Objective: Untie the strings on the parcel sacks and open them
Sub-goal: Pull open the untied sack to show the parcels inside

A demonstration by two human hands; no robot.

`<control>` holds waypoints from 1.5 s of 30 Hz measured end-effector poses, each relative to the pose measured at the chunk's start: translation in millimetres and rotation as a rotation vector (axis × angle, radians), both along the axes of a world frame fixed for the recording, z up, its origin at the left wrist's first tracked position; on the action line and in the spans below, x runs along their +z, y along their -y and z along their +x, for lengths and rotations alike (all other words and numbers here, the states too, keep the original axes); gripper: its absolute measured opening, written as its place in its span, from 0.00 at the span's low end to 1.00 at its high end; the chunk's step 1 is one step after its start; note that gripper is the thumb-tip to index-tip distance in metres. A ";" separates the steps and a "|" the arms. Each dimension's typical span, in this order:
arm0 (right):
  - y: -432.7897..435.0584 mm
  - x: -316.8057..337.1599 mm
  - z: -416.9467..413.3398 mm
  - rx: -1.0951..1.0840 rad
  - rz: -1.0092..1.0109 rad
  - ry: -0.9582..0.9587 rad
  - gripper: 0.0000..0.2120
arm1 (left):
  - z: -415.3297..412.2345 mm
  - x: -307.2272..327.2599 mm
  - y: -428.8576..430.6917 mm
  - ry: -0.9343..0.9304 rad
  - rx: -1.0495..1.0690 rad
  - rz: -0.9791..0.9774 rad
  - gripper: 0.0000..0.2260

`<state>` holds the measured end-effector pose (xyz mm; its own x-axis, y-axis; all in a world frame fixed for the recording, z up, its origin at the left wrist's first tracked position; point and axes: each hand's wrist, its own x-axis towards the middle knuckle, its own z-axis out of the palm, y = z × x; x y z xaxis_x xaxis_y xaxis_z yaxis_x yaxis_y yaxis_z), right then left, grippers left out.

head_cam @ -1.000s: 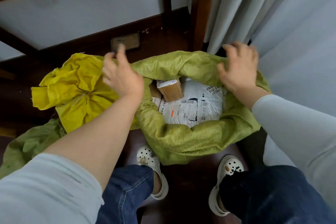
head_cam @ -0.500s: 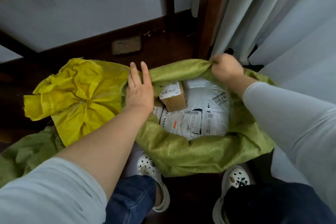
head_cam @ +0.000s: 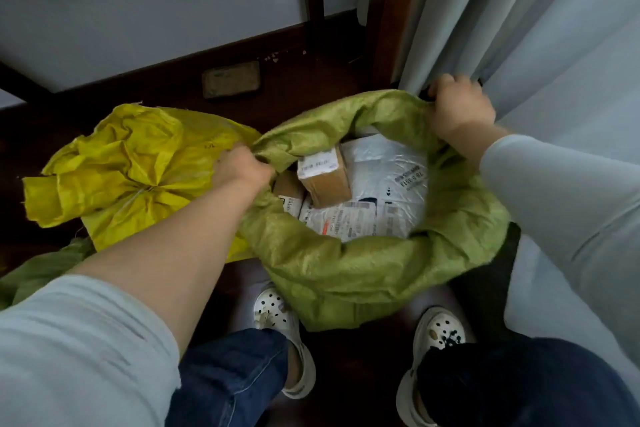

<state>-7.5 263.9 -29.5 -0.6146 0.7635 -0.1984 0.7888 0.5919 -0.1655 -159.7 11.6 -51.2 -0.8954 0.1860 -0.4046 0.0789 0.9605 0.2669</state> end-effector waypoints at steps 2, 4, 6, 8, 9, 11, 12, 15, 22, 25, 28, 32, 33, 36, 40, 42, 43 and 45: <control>12.3 5.8 11.8 0.080 0.156 -0.103 0.15 | 13.7 12.4 3.4 -0.205 -0.116 -0.081 0.30; 28.3 11.6 24.8 0.170 0.215 -0.148 0.14 | 36.7 28.0 2.0 -0.377 -0.325 0.075 0.28; 43.5 15.0 37.7 0.194 0.195 -0.041 0.20 | 62.4 39.8 0.4 -0.174 -0.545 0.239 0.25; 59.0 18.7 51.8 0.141 0.113 0.141 0.34 | 88.0 50.8 0.5 0.323 -0.627 0.232 0.37; 65.4 20.8 59.3 0.077 0.048 0.190 0.41 | 98.4 51.8 1.4 0.480 -0.701 0.123 0.43; 76.3 25.2 74.2 -0.100 -0.119 0.193 0.51 | 117.2 53.7 7.8 0.491 -0.950 -0.108 0.49; 81.7 29.2 80.9 -0.193 -0.217 0.162 0.53 | 123.8 52.5 13.4 0.407 -1.041 -0.153 0.46; 92.4 23.8 97.3 -0.482 -0.518 -0.118 0.45 | 141.2 54.2 31.4 0.097 -1.072 -0.108 0.21; 104.4 4.4 131.9 -1.442 -1.199 -1.207 0.29 | 175.5 26.1 80.2 -0.465 -0.965 0.090 0.10; 113.7 -17.0 144.2 -1.506 -1.272 -1.156 0.36 | 192.1 7.4 97.9 -0.327 -0.909 -0.013 0.11; 114.7 -15.6 135.7 -1.374 -1.158 -0.858 0.22 | 201.6 -1.6 120.9 0.156 -0.905 -0.204 0.30; 102.4 -4.1 113.2 -0.820 -0.473 -0.217 0.23 | 186.2 3.8 108.8 0.009 -0.695 0.019 0.29; 100.9 -0.3 104.9 -0.691 -0.288 -0.250 0.24 | 175.1 7.4 97.5 -0.115 -0.619 0.089 0.25; 95.2 -2.2 70.0 -0.138 0.053 -0.445 0.24 | 136.5 15.0 58.4 -0.321 -0.425 0.190 0.17; 89.6 -16.7 20.5 0.376 -0.074 -0.247 0.30 | 99.2 15.9 9.7 -0.173 -0.213 0.268 0.29; 84.8 -25.9 -1.6 0.476 -0.002 -0.133 0.36 | 85.9 10.8 -6.0 -0.120 -0.174 0.233 0.34; 81.8 -29.6 -12.1 0.506 0.056 -0.101 0.38 | 79.2 6.5 -11.6 -0.106 -0.176 0.196 0.37; 76.1 -33.9 -31.3 0.539 0.146 -0.054 0.38 | 66.8 -4.6 -18.3 -0.100 -0.190 0.115 0.41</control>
<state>-38.7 187.8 -63.5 -0.9317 0.3561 -0.0716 0.3613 0.9287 -0.0838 -92.8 29.9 -55.8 -0.8743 0.3945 -0.2826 0.2867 0.8898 0.3551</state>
